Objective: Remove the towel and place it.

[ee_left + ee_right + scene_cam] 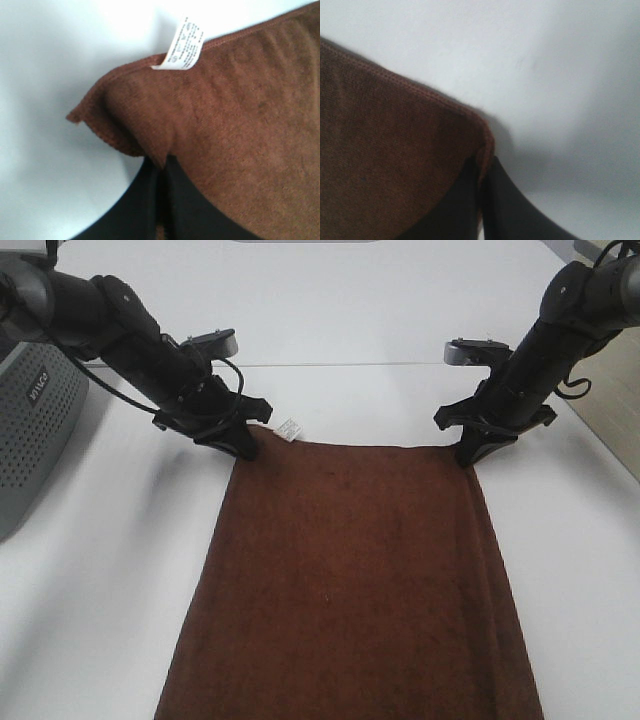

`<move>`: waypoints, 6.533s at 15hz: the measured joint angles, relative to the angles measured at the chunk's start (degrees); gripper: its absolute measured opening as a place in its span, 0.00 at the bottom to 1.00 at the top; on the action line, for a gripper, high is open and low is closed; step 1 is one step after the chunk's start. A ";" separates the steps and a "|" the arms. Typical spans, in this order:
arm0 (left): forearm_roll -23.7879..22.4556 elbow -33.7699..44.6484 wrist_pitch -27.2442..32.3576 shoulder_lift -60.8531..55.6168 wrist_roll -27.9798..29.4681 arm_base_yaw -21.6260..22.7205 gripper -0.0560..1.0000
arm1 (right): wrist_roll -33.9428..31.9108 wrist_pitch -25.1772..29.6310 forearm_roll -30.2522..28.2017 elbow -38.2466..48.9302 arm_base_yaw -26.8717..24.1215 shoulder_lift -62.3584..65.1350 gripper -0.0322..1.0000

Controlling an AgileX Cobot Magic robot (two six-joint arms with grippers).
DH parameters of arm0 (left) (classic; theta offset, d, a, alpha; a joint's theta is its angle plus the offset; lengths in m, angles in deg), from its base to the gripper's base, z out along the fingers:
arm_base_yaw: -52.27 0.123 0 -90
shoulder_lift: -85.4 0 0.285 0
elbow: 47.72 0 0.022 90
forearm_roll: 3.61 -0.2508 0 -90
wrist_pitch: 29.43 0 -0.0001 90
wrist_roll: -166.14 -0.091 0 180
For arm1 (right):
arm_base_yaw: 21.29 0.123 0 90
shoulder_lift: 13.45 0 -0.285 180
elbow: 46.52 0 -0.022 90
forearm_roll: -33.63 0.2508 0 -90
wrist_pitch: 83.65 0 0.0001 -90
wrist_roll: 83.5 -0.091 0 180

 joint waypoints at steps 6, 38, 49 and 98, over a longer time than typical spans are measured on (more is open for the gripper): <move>-7.22 -7.33 -2.52 0.00 -0.11 0.00 0.05 | 0.06 -1.66 -2.41 -13.69 0.00 -1.09 0.04; -13.87 -15.70 -39.99 13.29 -0.34 0.00 0.05 | 7.56 -30.71 9.34 -25.55 1.43 -15.41 0.06; -13.87 -20.00 -41.08 17.99 -0.29 0.00 0.21 | 7.56 -35.41 12.61 -25.55 1.43 -16.90 0.45; -39.48 66.98 14.84 -125.25 22.17 20.34 0.86 | -16.79 6.76 -12.95 64.52 -4.13 122.84 0.78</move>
